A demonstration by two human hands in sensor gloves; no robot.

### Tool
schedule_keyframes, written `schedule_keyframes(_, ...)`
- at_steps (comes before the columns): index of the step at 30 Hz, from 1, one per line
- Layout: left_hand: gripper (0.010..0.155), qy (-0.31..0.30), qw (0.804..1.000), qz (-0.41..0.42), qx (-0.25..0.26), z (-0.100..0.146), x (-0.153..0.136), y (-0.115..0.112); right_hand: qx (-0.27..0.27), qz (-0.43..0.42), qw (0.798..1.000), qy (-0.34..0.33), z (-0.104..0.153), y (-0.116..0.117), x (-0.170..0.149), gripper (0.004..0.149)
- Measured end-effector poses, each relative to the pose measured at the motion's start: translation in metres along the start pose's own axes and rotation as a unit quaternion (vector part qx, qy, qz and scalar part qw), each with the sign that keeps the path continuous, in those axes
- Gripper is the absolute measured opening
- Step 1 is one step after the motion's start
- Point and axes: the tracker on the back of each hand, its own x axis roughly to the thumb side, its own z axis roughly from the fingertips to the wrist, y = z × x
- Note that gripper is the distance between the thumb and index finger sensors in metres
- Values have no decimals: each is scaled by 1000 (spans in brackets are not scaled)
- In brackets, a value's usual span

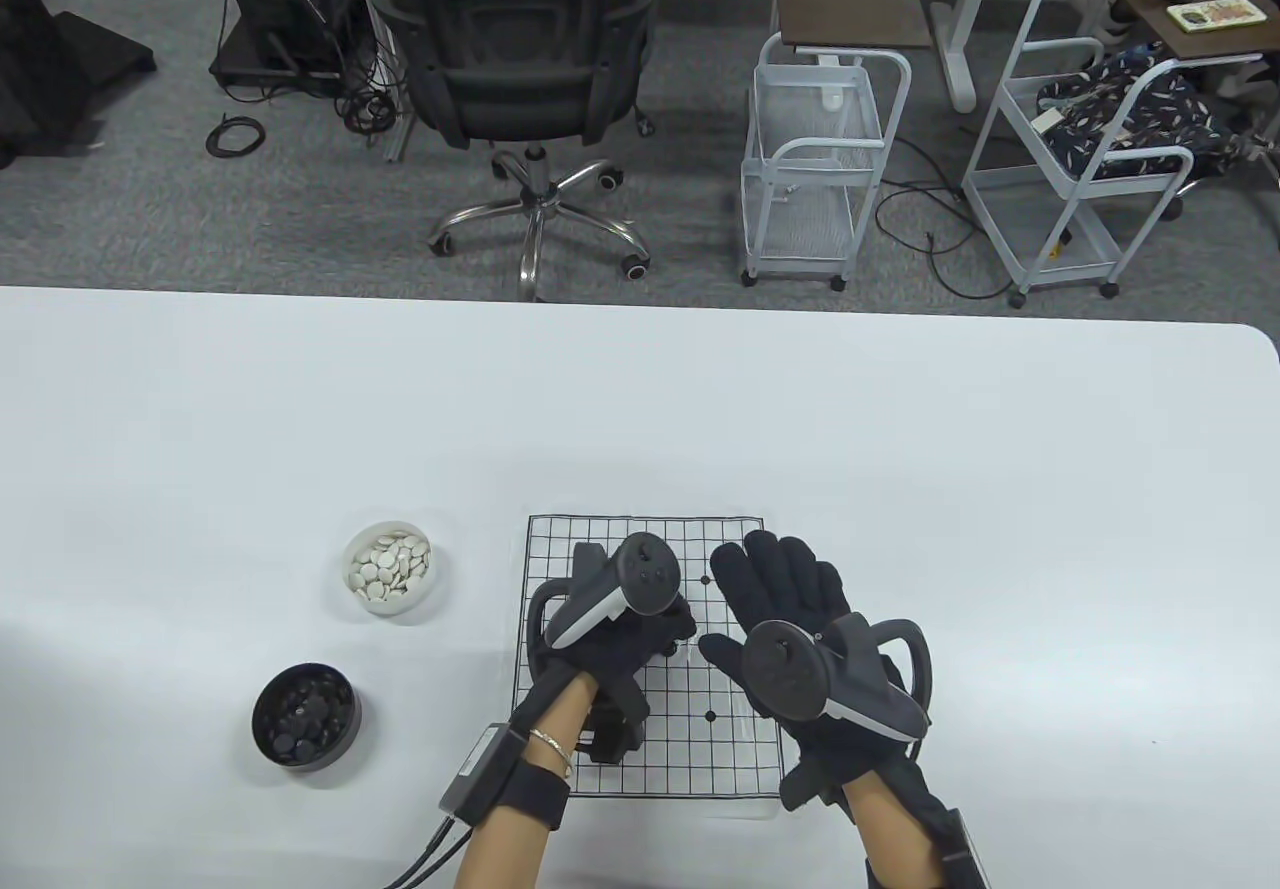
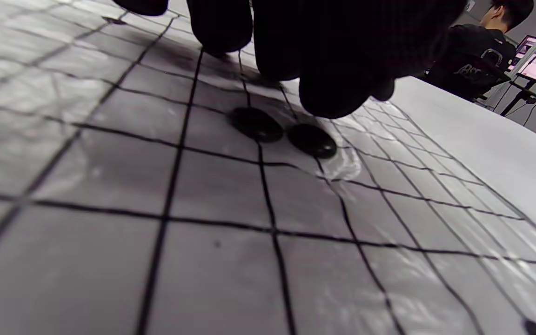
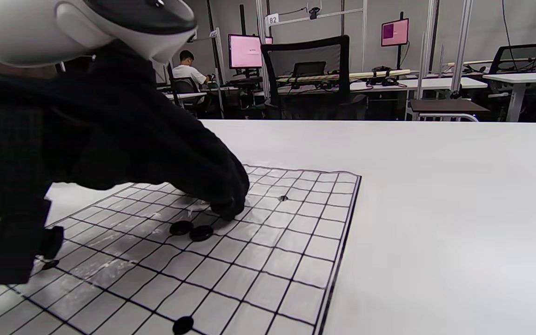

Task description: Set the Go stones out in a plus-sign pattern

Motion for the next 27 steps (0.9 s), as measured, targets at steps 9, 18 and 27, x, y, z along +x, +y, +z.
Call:
schedule_keyframes(9, 38, 15, 998, -62, 8, -1, 9, -5, -6, -10, 1000, 2, 2, -2, -4, 75)
schedule_keyframes(18, 36, 13, 995, -100, -2, -2, 12, -9, -4, -9, 1000, 3, 2, -2, -5, 75)
schedule_keyframes(27, 36, 15, 995, -97, -12, -3, 12, -9, -3, -7, 1000, 4, 1, -1, -5, 75)
